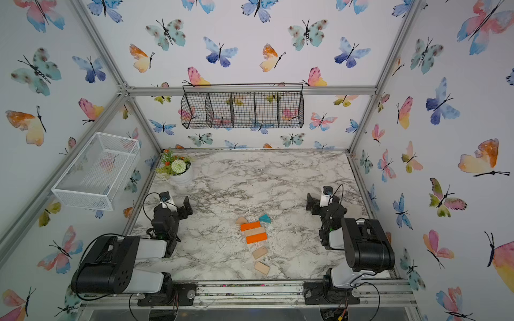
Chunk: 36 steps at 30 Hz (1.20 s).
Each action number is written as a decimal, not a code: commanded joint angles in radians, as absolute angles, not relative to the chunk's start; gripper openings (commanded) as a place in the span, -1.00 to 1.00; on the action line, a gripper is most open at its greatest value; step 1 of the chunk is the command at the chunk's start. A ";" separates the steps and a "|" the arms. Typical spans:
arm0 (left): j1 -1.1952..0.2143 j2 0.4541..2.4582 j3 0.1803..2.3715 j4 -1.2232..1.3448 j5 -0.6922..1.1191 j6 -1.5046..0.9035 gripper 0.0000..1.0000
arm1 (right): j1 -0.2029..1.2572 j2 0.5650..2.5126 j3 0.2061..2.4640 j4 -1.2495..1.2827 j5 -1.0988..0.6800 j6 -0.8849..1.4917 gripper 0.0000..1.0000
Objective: Assemble a carrot with building blocks
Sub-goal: Adjust the building block at the center of the board.
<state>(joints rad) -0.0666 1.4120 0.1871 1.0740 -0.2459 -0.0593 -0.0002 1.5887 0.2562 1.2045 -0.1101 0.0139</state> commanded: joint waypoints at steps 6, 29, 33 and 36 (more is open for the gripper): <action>-0.065 1.403 0.196 1.095 -0.251 -0.050 0.97 | 0.002 1.591 0.265 1.200 -0.127 0.006 0.97; -0.064 1.416 0.191 1.125 -0.252 -0.045 0.97 | 0.002 1.601 0.262 1.228 -0.121 0.010 0.97; -0.073 1.378 0.220 1.091 -0.232 -0.003 0.97 | 0.003 1.558 0.261 1.211 -0.020 0.051 0.97; -0.109 1.322 0.500 0.451 -0.235 -0.034 0.97 | 0.003 1.434 0.430 0.776 0.021 0.116 0.97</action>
